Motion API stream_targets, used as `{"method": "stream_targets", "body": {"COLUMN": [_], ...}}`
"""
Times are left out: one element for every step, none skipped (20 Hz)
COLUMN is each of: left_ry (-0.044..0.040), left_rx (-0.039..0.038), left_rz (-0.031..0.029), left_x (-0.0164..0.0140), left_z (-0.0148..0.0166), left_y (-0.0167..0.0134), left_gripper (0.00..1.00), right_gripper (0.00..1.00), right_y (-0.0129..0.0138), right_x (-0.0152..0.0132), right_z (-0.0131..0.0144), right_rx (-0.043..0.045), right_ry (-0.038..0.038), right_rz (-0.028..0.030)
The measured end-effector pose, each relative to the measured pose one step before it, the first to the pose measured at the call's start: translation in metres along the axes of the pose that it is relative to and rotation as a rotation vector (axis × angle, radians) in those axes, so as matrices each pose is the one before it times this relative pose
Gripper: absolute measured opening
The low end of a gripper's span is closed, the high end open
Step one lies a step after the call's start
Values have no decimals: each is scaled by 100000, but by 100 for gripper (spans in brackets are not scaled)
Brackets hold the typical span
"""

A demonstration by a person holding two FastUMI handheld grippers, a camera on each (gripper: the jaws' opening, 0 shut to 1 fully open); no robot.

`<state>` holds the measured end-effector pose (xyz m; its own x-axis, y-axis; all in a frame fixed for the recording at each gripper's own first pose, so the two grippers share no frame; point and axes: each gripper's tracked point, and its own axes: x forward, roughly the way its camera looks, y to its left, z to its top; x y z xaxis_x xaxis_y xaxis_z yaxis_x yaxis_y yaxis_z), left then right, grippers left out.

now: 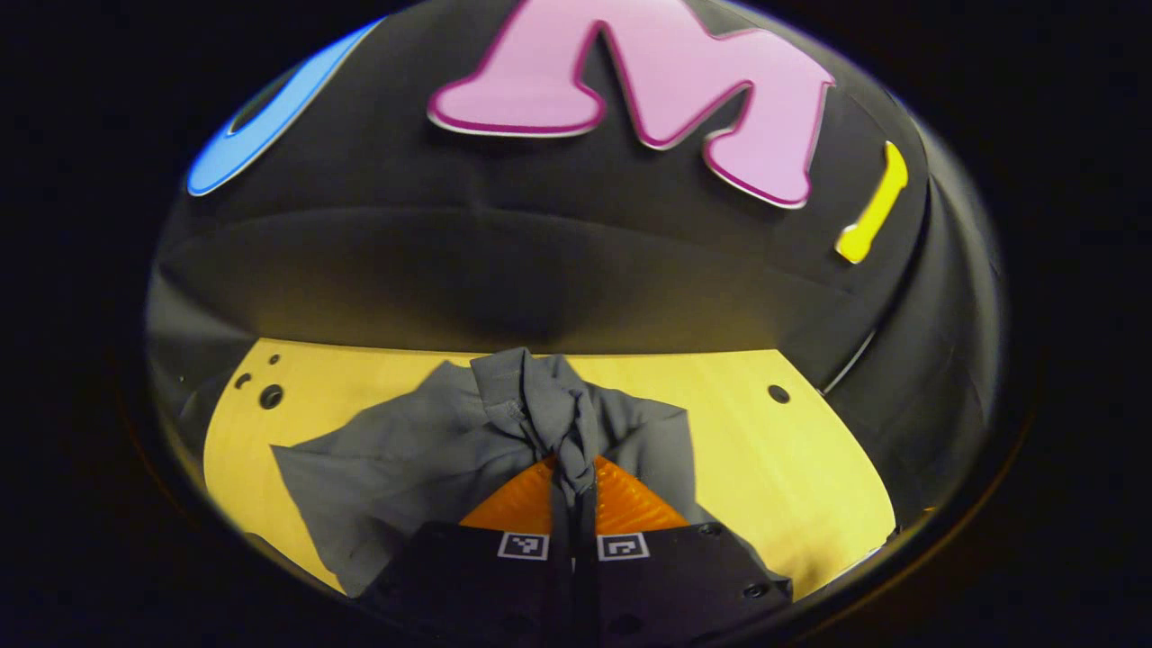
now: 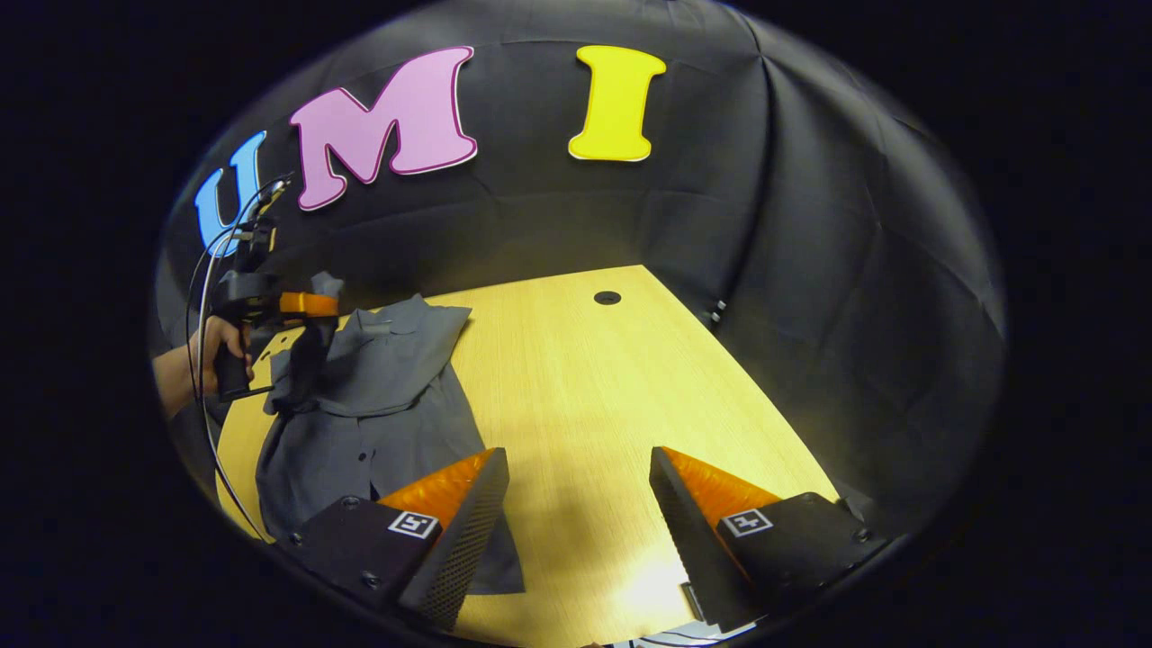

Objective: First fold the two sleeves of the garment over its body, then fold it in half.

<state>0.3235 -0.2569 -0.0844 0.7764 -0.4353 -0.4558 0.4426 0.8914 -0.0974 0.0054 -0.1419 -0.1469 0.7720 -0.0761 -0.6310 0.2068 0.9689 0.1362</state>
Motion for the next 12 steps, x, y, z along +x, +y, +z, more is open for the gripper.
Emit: {"method": "stream_targets", "body": {"left_ry": [645,564,547,825,1386,1807,1790,1751,1102,-6,-1021,-1434], "left_rx": [1836,2108,2022,1638,1471,1422,1756,1561,561,-13,-404,-575], "left_rz": [-2864,-1604,-1040,-921,-1213,-641,1012,1084,446,-72,-782,-725], "left_x": [467,548,677,489,467,567,347,286,215,-95,-351,-510], "left_z": [-357,-118,-217,-206,-443,-480,-438,-243,-261,46,180,354], "left_y": [-1387,-1151,-787,-875,-793,-643,-93,79,3,-123,-177,-125], "left_gripper": [5,6,6,6,6,7,10,8,17,19,33,45], "right_gripper": [98,98,98,98,98,98,98,98,98,98,98,98], "right_y": [90,159,149,147,212,202,152,228,236,203,204,236], "right_x": [94,-35,39,80,67,39,123,91,25,51,65,16], "right_z": [-69,-70,-52,-141,-83,-94,-110,-30,88,14,40,-104], "right_rx": [-541,-257,-111,-61,-152,-239,40,171,167,29,-217,-233], "right_ry": [262,163,247,456,424,413,621,348,102,-144,-5,163], "right_rz": [340,427,275,362,434,492,431,539,414,478,458,628]}}
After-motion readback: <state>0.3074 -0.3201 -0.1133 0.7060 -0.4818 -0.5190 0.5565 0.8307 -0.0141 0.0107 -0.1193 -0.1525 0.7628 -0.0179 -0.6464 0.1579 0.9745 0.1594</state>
